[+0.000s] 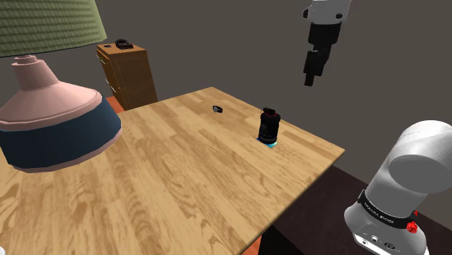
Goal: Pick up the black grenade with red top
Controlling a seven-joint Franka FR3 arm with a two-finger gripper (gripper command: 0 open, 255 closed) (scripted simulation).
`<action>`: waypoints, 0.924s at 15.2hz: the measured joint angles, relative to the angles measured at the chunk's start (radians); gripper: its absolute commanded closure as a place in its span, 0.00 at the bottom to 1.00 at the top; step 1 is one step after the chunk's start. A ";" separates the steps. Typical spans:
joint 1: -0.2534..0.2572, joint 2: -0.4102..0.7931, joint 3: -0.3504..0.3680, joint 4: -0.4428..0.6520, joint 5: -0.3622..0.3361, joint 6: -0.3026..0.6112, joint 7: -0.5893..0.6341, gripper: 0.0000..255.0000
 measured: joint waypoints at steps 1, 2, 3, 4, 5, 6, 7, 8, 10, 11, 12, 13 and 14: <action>0.000 0.000 0.000 0.000 0.000 0.000 0.000 0.00; 0.003 0.004 -0.002 -0.012 0.000 0.017 -0.007 0.00; 0.006 0.014 -0.006 -0.027 -0.002 0.046 -0.018 0.00; 0.012 0.021 -0.005 -0.049 0.000 0.078 -0.025 0.00; 0.015 0.039 -0.011 -0.067 -0.003 0.117 -0.041 0.00; 0.019 0.057 -0.017 -0.082 -0.006 0.154 -0.057 0.00; 0.022 0.068 -0.023 -0.105 -0.008 0.194 -0.074 0.00; 0.030 0.088 -0.020 -0.122 -0.005 0.234 -0.080 0.00; 0.040 0.128 -0.025 -0.151 -0.006 0.312 -0.107 0.00; 0.044 0.149 -0.029 -0.164 -0.007 0.351 -0.122 0.00; 0.050 0.178 -0.030 -0.173 -0.006 0.393 -0.133 0.00; 0.055 0.201 -0.031 -0.188 -0.005 0.436 -0.145 0.00; 0.059 0.232 -0.034 -0.195 -0.006 0.478 -0.159 0.00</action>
